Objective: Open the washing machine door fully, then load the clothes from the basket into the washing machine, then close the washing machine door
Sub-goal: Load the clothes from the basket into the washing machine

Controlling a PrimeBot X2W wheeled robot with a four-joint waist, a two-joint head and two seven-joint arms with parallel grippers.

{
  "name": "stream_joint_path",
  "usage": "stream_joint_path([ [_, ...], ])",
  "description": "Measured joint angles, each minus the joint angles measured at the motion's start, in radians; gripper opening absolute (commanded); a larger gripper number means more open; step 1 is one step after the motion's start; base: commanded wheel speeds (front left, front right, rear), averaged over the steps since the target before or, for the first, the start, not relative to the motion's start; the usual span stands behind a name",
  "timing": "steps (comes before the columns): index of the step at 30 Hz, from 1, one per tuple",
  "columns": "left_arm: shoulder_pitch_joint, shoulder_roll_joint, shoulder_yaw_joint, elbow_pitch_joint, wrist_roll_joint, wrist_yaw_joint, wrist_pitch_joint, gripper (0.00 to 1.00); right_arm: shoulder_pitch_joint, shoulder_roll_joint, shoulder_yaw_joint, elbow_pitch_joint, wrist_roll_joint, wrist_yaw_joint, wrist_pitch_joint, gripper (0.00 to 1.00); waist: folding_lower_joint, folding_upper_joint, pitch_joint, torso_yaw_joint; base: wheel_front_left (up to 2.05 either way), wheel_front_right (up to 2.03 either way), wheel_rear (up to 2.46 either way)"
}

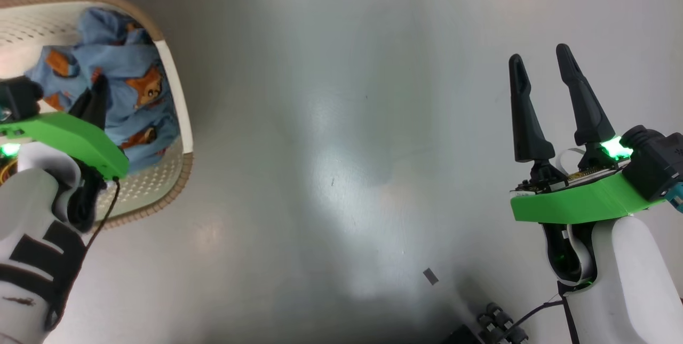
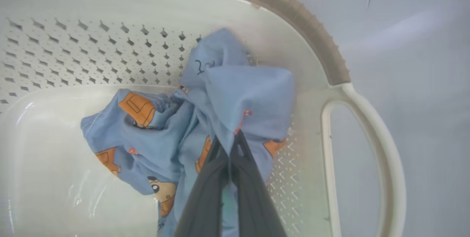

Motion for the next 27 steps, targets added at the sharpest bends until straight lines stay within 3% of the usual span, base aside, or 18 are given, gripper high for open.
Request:
stream_joint_path([
  [13,0.163,-0.011,0.265,-0.061,0.092,0.000,0.000,0.00,0.037,-0.018,-0.022,0.053,0.009,0.000,0.000,1.00,0.0000,0.0000,-0.135,0.031,0.00,0.00,0.00],
  [27,0.352,-0.061,0.525,-0.225,0.350,0.000,0.000,0.00,0.115,-0.035,-0.029,0.090,0.023,0.000,0.000,1.00,0.0000,0.0000,-0.315,0.063,0.00,0.00,0.00],
])
